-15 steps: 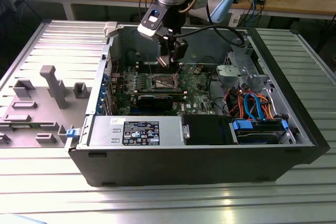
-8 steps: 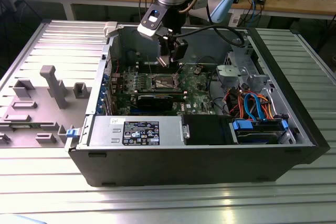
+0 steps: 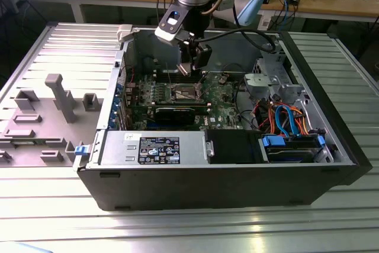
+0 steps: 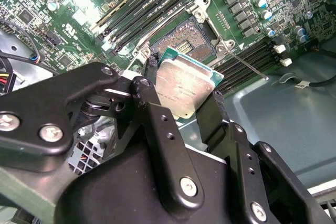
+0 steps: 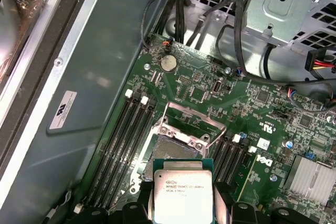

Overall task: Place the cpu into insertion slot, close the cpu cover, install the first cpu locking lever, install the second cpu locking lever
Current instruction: 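Place the cpu into insertion slot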

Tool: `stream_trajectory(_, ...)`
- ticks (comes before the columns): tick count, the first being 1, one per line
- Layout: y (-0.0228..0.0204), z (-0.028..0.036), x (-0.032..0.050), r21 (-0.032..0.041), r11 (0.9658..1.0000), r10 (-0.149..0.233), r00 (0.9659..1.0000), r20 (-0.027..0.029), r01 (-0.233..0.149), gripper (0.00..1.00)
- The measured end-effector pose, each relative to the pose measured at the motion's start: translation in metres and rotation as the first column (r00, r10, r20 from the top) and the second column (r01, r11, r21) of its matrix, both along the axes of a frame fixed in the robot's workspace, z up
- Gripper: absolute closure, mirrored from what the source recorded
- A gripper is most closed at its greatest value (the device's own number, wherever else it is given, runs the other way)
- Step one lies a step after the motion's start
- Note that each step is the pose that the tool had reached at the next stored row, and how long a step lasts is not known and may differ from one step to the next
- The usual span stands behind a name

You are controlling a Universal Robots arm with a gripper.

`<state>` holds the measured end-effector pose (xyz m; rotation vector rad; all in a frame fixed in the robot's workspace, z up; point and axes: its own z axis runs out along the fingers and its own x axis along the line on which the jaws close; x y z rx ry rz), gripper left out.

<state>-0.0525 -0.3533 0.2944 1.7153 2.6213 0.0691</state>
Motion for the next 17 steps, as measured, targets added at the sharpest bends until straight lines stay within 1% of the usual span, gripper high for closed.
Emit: stream_trajectory(17, 0.0000, -0.0005, 0.0000, -0.0001, 0.9997, -0.023, 0.9997, 0.0000, 0.023, 0.45)
